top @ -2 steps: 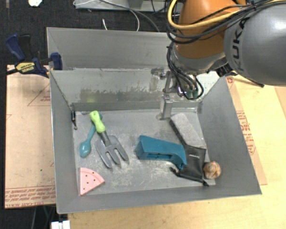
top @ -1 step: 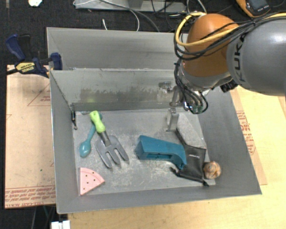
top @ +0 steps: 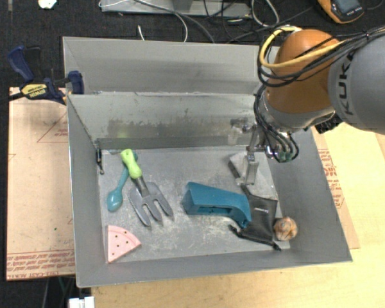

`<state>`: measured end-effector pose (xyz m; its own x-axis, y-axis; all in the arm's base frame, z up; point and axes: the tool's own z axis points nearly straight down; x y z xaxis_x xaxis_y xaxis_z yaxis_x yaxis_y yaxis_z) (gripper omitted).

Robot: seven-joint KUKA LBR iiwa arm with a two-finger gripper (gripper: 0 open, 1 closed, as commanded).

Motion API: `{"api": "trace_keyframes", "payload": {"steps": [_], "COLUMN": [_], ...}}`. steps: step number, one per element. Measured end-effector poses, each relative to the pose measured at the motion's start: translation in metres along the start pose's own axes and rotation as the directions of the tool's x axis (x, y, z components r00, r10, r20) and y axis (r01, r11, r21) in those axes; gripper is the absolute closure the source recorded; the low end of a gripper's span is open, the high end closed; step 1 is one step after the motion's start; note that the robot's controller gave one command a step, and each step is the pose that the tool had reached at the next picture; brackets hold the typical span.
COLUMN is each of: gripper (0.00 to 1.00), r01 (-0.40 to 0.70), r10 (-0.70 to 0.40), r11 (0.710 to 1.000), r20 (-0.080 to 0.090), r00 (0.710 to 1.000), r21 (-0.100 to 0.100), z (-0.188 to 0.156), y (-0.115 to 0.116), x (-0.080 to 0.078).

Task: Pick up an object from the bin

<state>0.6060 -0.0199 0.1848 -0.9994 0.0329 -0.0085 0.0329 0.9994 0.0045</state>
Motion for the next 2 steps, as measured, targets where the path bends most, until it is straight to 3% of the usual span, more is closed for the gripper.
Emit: {"api": "trace_keyframes", "payload": {"steps": [1,2], "gripper": [0.0,0.0], "r01": [-0.001,0.002], "r10": [0.001,-0.002], "r11": [1.0,1.0], "r20": [0.001,0.013], "r00": [1.0,1.0], "r21": [0.001,0.001], "z": [0.08,0.067], "y": [-0.038,-0.028], "x": [0.027,0.065]}}
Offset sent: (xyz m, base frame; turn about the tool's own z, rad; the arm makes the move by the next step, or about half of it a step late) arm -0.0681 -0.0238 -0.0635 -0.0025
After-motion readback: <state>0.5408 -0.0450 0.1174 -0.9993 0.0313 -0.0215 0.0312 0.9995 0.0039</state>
